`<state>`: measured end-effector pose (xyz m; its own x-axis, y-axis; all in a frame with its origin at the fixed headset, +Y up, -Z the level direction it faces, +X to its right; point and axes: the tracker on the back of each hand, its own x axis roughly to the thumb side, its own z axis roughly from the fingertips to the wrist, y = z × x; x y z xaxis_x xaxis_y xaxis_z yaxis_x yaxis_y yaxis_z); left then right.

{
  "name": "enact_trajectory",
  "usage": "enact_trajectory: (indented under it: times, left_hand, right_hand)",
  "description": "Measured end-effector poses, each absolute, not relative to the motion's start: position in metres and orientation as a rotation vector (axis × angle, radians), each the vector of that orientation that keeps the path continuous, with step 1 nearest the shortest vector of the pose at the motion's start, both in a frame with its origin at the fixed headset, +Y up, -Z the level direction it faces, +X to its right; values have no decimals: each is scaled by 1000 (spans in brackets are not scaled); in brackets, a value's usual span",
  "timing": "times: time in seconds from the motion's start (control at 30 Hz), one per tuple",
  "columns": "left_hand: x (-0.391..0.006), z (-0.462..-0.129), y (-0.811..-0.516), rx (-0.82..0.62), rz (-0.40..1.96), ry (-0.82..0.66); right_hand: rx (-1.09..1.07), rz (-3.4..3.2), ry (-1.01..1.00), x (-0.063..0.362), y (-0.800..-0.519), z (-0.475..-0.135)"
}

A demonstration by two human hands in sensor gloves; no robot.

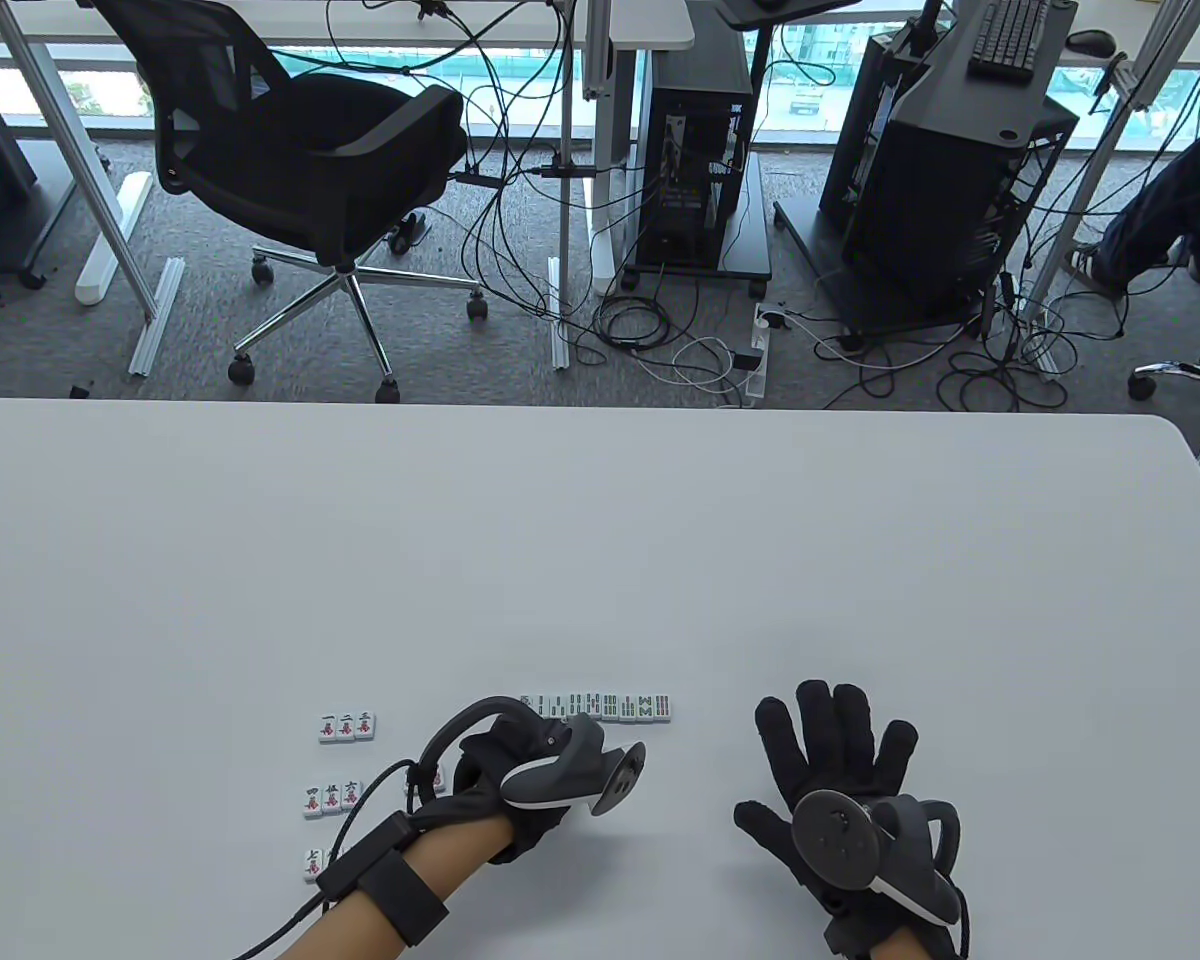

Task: Mahjong suit sorting

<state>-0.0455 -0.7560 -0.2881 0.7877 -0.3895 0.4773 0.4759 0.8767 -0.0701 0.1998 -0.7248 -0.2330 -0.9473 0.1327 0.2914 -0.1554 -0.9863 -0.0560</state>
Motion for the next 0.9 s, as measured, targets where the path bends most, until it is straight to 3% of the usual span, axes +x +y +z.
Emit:
enact_trajectory:
  times: [0.27, 0.5, 0.7, 0.9]
  left_hand:
    - [-64, -281, -742, -123, -463, -461]
    - [-126, -283, -726, -162, -431, -323]
    - [-165, -280, -736, -200, -475, -246]
    - [-171, -279, -753, -226, -466, -237]
  right_hand:
    - [436, 2961, -119, 200, -725, -233]
    - [430, 2965, -118, 200, -725, -233]
    - [429, 2974, -110, 200, -725, -232]
    - [429, 2969, -104, 199, -726, -232]
